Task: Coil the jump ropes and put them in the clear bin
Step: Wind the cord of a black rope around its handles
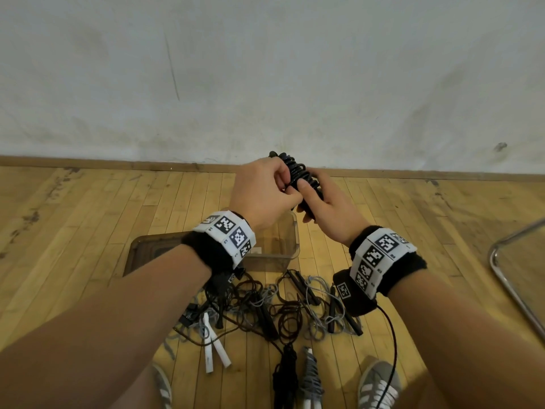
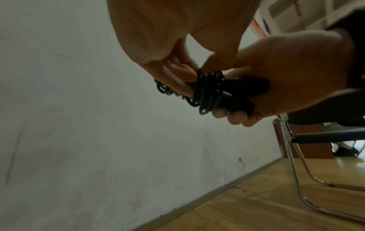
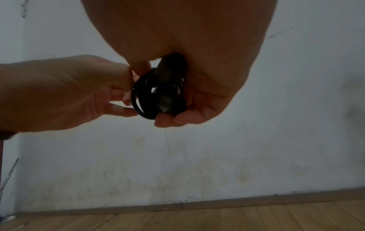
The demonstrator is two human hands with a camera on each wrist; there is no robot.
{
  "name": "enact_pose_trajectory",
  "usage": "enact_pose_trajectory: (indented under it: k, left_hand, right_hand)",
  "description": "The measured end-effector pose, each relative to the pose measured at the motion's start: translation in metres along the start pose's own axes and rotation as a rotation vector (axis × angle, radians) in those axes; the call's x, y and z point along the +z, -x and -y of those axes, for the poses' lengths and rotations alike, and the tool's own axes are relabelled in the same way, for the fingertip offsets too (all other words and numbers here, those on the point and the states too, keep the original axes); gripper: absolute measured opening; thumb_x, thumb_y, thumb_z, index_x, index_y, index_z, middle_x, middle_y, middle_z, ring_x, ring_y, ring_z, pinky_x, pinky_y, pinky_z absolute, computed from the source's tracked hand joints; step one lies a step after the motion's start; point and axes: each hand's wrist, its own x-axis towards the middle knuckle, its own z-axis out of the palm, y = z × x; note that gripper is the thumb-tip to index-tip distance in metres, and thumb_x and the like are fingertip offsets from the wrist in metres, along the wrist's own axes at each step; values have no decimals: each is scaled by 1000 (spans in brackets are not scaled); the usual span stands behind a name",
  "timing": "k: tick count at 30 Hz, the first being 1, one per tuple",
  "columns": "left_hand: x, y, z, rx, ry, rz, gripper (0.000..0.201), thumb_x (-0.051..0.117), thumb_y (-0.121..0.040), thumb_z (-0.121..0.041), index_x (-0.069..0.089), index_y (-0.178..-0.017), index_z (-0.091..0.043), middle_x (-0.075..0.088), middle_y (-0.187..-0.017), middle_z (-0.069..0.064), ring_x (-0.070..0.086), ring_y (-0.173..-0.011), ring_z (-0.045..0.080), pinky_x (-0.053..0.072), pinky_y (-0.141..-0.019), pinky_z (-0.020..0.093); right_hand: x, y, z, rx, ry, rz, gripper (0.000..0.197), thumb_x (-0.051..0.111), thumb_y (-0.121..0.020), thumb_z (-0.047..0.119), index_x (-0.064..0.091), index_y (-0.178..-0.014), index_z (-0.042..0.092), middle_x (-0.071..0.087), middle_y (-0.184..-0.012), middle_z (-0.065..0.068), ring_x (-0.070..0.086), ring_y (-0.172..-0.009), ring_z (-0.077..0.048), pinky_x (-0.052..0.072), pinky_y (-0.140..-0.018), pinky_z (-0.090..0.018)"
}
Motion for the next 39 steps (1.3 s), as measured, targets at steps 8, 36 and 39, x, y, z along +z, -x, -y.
enact_pose_trajectory:
  k: [8, 36, 39]
  left_hand:
    - [6, 5, -7, -40, 45, -71, 10, 76, -78, -20, 71, -87, -21, 62, -60, -13, 63, -58, 4, 58, -66, 28]
    - [7, 1, -4, -195, 313, -92, 22, 78, -79, -8, 67, -80, -26, 65, -73, -7, 55, -60, -2, 52, -63, 15]
    - [5, 1, -3, -171, 283, -58, 17, 77, -82, -9, 69, -83, -24, 68, -77, -6, 57, -63, -3, 50, -63, 12]
  right_hand:
    - [-3, 1, 2, 63, -143, -50, 36, 52, -104, 39, 48, -136, 22, 69, -90, -4, 63, -65, -8, 51, -56, -22]
    - [8, 10, 15, 141, -287, -7, 30, 47, -107, 25, 44, -137, 19, 64, -85, -7, 57, -58, -8, 42, -47, -19]
    - [8, 12, 16, 107, -248, -37, 33, 50, -107, 25, 44, -139, 17, 63, -84, -5, 56, -54, -1, 42, -47, -15]
